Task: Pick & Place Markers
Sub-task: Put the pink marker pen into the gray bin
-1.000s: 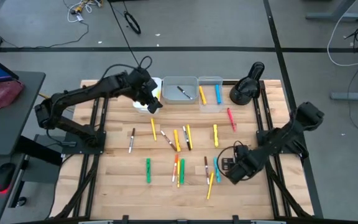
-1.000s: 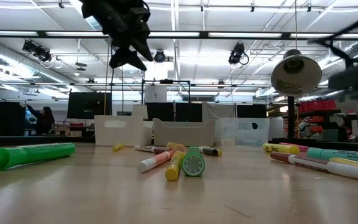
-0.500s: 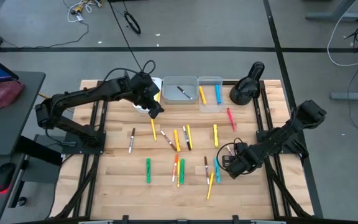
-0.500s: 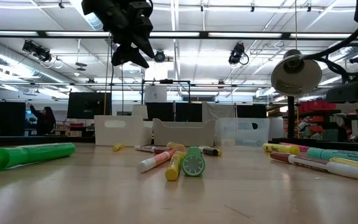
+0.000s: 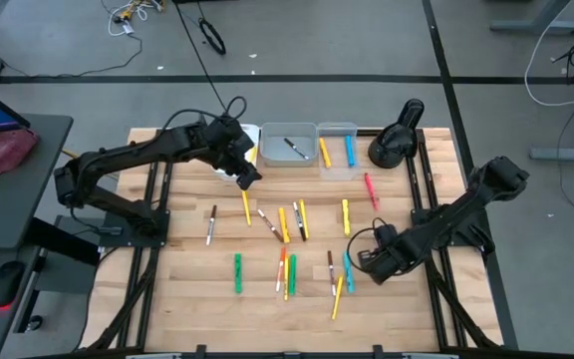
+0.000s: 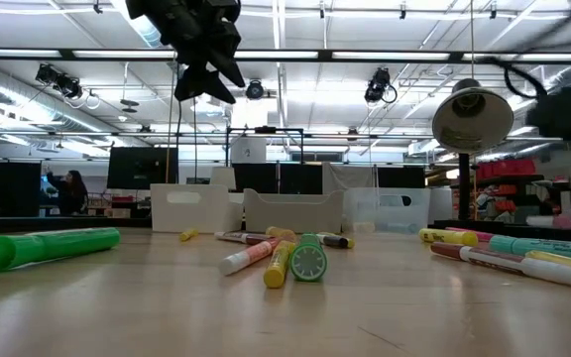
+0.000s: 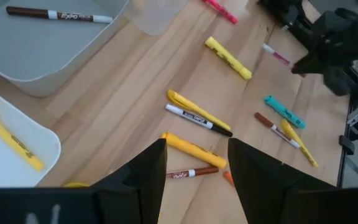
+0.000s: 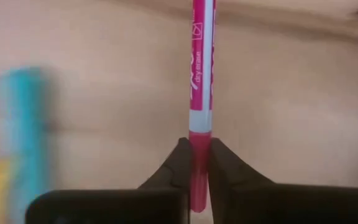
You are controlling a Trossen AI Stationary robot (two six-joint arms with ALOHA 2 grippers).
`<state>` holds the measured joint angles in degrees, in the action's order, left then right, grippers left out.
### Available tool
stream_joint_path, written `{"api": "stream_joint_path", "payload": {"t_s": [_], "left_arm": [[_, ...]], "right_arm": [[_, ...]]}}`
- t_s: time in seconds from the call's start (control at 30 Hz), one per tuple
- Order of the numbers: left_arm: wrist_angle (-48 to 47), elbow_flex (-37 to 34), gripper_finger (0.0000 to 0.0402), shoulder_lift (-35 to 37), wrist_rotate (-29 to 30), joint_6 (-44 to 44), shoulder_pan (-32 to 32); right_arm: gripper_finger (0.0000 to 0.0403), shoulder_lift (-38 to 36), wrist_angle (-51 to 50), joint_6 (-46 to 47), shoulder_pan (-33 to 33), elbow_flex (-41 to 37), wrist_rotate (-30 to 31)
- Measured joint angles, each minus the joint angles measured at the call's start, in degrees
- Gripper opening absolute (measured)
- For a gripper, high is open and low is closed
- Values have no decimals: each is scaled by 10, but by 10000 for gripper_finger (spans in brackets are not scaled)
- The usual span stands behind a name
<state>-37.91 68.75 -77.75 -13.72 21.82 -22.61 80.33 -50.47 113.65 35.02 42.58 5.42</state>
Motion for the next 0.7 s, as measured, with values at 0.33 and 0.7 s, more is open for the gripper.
{"api": "stream_joint_path", "payload": {"t_s": [0.33,0.7], "left_arm": [[-2,0,177,58,2,-5,-7],[-21,0,177,146,30,0,-11]], "right_arm": [[14,-76,-34,-168,-72,120,36],[14,58,4,-620,-357,388,10]]}}
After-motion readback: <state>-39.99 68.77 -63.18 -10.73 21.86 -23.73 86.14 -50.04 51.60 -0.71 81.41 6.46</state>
